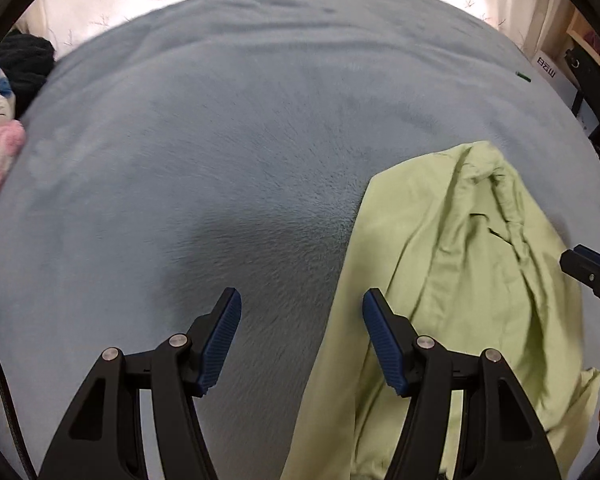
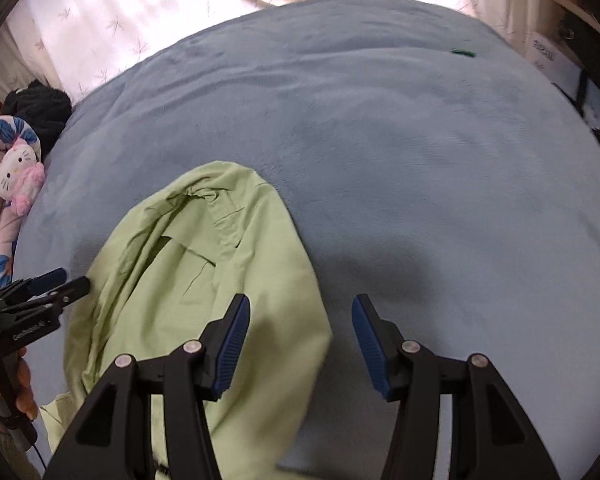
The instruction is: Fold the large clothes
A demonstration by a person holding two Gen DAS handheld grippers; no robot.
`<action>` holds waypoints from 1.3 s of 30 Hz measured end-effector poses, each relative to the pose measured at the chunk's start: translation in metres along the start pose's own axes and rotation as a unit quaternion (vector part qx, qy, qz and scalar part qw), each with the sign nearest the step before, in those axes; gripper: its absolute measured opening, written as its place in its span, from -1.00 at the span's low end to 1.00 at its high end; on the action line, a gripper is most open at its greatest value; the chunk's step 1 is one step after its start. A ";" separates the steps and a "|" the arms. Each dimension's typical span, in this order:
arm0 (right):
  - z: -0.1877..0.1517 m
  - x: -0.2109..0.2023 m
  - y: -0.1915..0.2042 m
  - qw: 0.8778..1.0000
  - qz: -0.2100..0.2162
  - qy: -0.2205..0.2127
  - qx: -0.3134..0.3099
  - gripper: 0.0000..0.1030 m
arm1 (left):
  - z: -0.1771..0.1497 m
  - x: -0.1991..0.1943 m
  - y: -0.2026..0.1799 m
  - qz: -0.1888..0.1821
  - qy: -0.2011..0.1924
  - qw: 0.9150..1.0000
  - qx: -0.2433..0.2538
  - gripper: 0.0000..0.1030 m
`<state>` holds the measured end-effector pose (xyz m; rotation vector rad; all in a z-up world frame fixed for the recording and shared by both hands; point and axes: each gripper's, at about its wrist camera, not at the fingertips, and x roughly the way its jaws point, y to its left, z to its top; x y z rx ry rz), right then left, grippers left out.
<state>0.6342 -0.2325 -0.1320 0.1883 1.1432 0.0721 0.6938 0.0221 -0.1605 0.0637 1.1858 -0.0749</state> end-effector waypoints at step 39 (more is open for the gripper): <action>-0.326 -0.220 0.072 0.966 -0.084 -0.058 -0.236 -0.34 | -0.335 -0.198 0.035 -0.098 0.040 0.994 -0.027 -0.96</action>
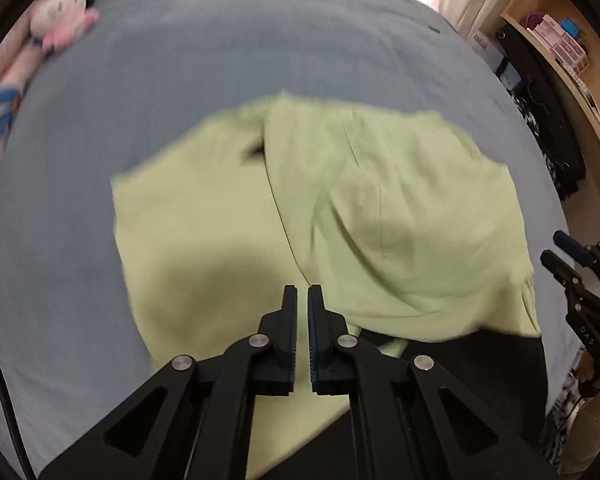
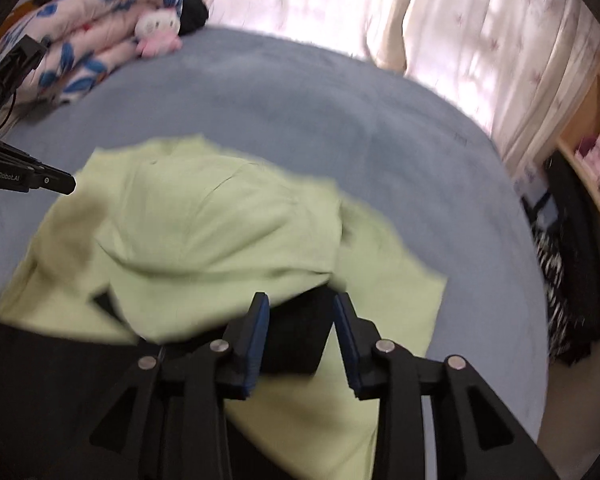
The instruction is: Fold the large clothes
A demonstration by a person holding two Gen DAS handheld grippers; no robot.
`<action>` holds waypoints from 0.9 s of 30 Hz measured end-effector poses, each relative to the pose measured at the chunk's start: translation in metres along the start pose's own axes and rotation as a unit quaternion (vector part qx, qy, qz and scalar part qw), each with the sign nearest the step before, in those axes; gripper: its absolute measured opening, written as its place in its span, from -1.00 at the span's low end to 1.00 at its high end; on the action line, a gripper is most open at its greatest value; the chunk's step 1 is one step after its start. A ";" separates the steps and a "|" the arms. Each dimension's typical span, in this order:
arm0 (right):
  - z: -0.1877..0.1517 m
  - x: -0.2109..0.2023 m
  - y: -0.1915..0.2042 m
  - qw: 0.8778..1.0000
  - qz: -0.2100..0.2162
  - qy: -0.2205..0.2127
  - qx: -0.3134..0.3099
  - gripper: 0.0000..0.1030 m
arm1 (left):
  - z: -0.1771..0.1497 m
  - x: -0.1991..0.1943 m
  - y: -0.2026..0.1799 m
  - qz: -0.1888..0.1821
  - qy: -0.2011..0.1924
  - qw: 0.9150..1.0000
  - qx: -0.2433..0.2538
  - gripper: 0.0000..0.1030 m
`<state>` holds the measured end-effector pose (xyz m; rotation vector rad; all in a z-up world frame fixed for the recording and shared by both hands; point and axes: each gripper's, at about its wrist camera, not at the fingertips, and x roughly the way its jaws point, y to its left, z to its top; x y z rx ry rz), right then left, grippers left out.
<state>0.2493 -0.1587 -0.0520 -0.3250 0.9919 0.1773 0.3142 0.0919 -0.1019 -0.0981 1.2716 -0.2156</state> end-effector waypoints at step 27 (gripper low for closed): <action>-0.041 0.114 -0.013 0.931 0.231 0.039 0.281 -0.97 | -0.023 0.082 -0.014 -0.189 -0.074 0.964 -0.170 -0.98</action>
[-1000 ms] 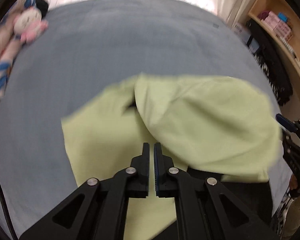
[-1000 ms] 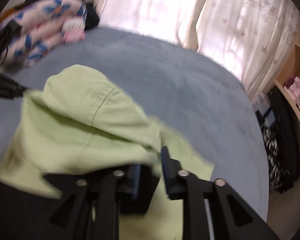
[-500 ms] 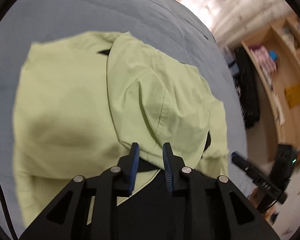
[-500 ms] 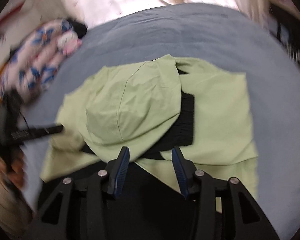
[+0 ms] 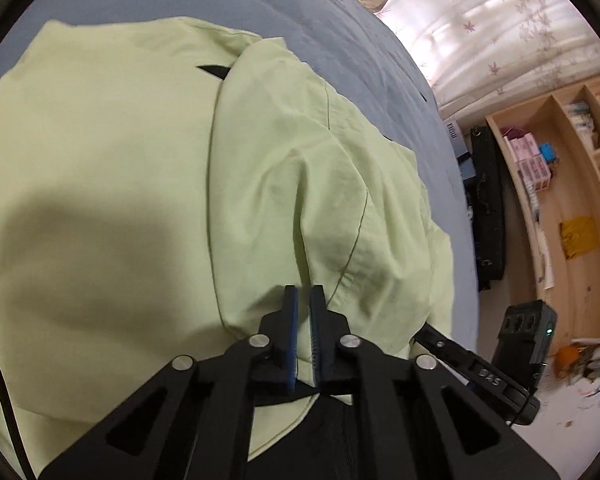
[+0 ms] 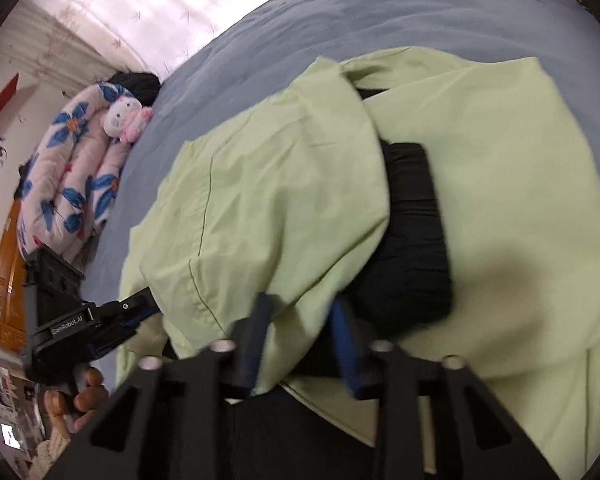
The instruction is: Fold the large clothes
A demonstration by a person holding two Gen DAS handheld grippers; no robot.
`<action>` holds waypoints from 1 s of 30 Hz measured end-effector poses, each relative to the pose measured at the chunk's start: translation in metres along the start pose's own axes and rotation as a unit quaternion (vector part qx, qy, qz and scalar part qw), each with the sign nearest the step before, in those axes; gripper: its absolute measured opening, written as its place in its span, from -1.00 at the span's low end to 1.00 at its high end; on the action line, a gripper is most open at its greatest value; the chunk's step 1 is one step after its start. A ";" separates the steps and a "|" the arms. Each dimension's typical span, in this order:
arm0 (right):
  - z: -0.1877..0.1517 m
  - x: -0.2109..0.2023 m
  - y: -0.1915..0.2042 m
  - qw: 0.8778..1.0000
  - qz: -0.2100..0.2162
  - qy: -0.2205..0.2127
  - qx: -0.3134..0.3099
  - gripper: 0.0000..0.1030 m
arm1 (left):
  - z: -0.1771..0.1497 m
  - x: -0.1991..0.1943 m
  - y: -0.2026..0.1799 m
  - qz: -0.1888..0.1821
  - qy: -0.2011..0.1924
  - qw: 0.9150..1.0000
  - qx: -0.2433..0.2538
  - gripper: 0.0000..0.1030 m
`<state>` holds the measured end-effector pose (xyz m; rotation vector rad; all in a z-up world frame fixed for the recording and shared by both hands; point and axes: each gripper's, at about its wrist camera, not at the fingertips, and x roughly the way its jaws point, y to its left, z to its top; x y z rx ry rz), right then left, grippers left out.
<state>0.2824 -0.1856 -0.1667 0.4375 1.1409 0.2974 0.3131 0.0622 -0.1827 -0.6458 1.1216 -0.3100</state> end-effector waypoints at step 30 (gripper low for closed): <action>-0.050 -0.018 -0.014 0.998 0.016 -0.023 0.050 -0.97 | -0.041 -0.034 -0.029 -0.012 -0.074 0.997 0.030 -1.00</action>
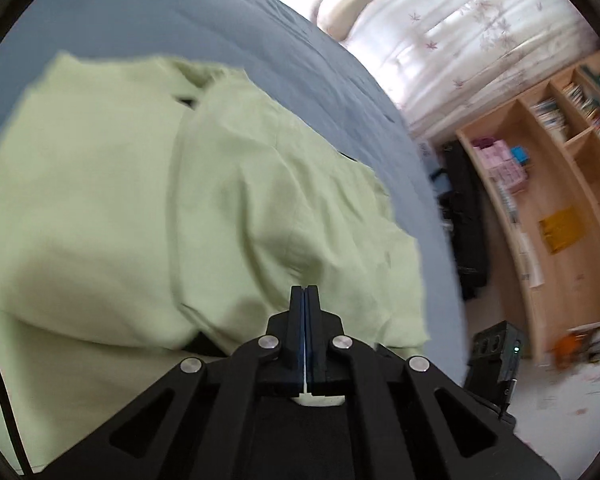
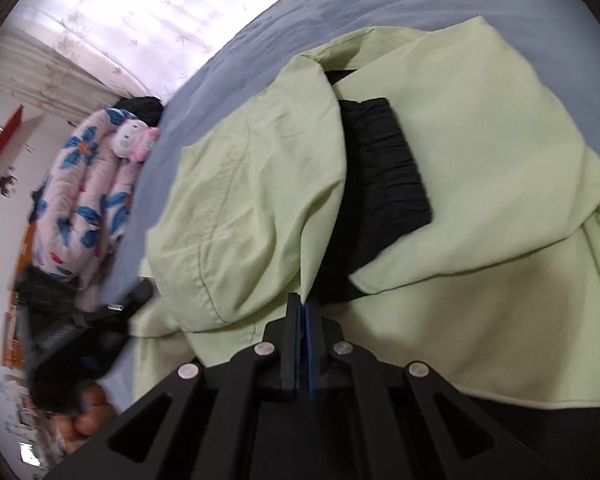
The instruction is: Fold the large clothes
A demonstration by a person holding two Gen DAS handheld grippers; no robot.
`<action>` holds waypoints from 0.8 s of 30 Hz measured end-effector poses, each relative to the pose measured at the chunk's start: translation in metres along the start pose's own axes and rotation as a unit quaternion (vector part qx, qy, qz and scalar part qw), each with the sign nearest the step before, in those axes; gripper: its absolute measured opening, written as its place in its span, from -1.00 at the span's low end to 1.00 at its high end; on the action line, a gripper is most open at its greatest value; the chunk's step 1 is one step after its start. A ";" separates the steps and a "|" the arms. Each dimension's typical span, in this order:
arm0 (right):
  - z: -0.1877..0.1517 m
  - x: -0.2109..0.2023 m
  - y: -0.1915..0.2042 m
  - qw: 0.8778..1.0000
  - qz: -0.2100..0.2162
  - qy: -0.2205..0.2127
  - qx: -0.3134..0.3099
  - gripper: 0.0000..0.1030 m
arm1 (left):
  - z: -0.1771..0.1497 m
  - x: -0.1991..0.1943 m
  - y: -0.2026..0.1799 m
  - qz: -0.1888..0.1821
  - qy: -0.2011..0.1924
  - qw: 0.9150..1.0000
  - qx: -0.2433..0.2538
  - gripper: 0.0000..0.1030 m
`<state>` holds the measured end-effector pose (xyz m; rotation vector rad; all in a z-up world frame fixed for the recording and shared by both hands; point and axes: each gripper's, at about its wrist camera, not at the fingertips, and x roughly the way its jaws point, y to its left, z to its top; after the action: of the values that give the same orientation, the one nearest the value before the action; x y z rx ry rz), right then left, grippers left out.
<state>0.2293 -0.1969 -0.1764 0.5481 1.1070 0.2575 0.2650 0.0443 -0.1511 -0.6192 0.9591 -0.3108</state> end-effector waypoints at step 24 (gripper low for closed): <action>0.033 0.030 0.031 0.983 -0.118 -0.044 -0.135 -0.81 | 0.014 0.070 -0.008 0.141 0.022 0.981 0.134 -0.11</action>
<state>0.2744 -0.1666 -0.1717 0.1823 1.0202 0.1705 0.3155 0.0074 -0.1869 -0.2261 1.0130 -0.1965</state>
